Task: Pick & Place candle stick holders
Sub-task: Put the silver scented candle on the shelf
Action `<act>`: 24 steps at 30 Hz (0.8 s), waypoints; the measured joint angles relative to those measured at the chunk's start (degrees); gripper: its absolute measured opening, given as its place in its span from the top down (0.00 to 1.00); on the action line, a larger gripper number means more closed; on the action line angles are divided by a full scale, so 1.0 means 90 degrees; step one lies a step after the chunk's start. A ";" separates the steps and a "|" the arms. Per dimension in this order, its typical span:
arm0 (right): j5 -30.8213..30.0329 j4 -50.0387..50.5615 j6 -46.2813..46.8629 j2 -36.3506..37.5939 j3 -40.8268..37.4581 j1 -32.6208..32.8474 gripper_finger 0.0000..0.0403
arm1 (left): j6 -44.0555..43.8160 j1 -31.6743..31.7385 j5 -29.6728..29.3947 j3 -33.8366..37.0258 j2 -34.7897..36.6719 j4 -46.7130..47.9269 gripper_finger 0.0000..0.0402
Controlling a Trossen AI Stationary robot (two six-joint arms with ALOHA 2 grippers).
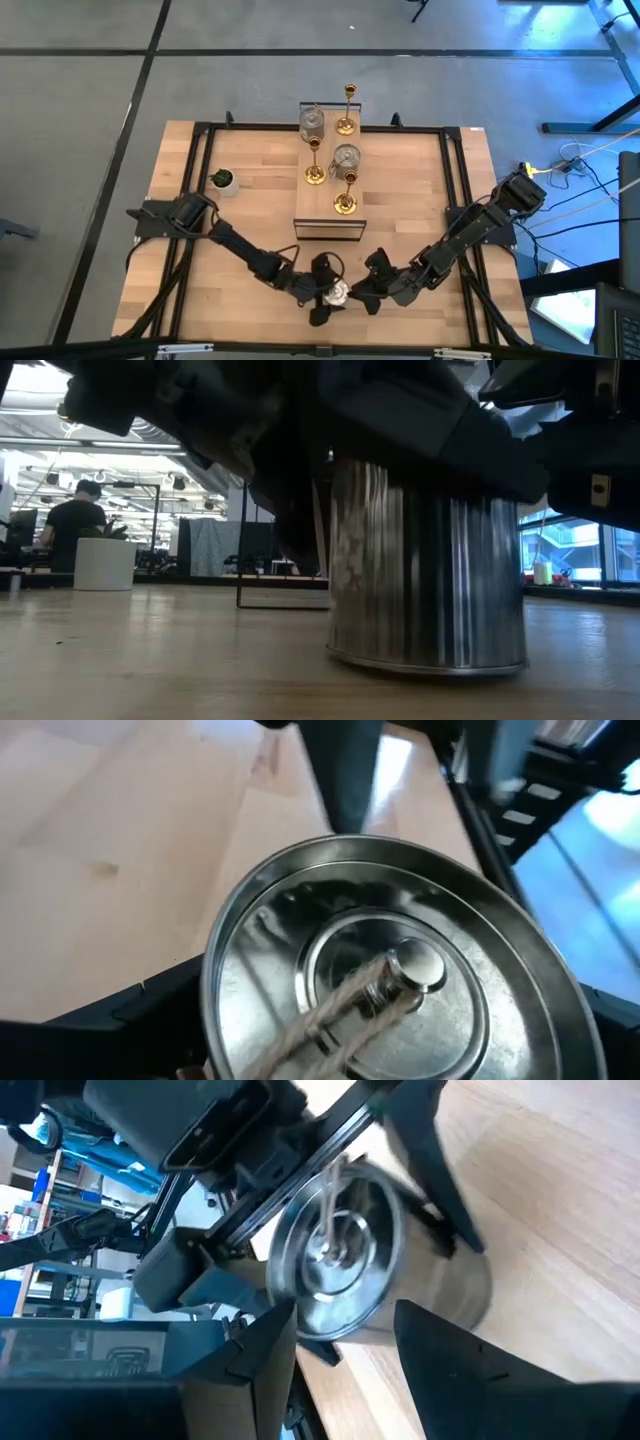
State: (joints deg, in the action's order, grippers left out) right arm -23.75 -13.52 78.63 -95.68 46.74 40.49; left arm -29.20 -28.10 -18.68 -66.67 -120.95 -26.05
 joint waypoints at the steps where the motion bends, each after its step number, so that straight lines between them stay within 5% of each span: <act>1: 0.0000 0.0001 0.0000 0.0000 0.0000 0.0000 0.57 | -0.0065 0.0000 0.0039 -0.0001 0.0001 -0.0039 0.00; 24: 0.0151 0.0002 -0.0002 0.0000 0.0000 0.0003 0.57 | 0.0850 0.0039 -0.0131 0.0010 -0.0057 0.0918 0.00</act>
State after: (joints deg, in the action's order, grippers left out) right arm -22.39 -13.50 78.61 -95.68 46.74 40.51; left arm -21.55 -27.75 -19.85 -66.59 -121.47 -17.79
